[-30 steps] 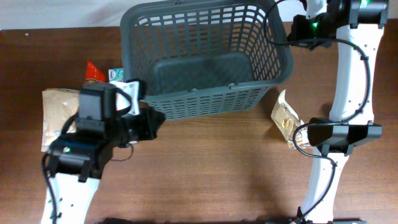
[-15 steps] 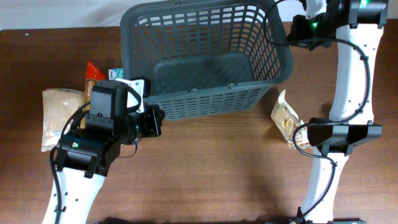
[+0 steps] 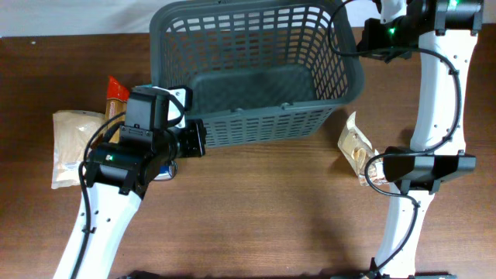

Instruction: Pack container

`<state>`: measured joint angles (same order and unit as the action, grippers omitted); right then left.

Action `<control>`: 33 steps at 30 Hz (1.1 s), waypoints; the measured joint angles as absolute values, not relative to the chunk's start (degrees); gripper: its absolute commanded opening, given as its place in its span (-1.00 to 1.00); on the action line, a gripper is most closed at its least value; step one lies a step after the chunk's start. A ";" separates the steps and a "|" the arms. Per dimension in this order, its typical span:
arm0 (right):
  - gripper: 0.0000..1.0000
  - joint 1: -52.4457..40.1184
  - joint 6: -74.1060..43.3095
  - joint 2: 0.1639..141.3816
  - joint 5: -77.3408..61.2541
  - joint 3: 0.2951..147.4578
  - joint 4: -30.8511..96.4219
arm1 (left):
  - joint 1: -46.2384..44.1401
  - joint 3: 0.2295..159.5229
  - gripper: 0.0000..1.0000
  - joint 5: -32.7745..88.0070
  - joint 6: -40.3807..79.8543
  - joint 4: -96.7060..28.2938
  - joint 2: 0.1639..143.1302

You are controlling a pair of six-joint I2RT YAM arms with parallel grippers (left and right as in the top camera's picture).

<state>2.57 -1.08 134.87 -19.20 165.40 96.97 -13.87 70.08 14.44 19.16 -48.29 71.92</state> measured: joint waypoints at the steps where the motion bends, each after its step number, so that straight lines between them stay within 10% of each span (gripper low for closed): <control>1: -0.92 2.57 -1.08 134.87 -19.25 165.40 96.97 | -13.87 70.08 -0.96 14.15 19.03 -47.81 71.92; 33: -0.93 2.55 -1.54 133.56 -17.56 165.34 96.97 | -13.87 70.08 -0.95 12.34 17.93 -44.80 71.99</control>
<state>2.55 -1.54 133.56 -17.56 165.34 96.97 -13.87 70.08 12.34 17.93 -44.80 71.99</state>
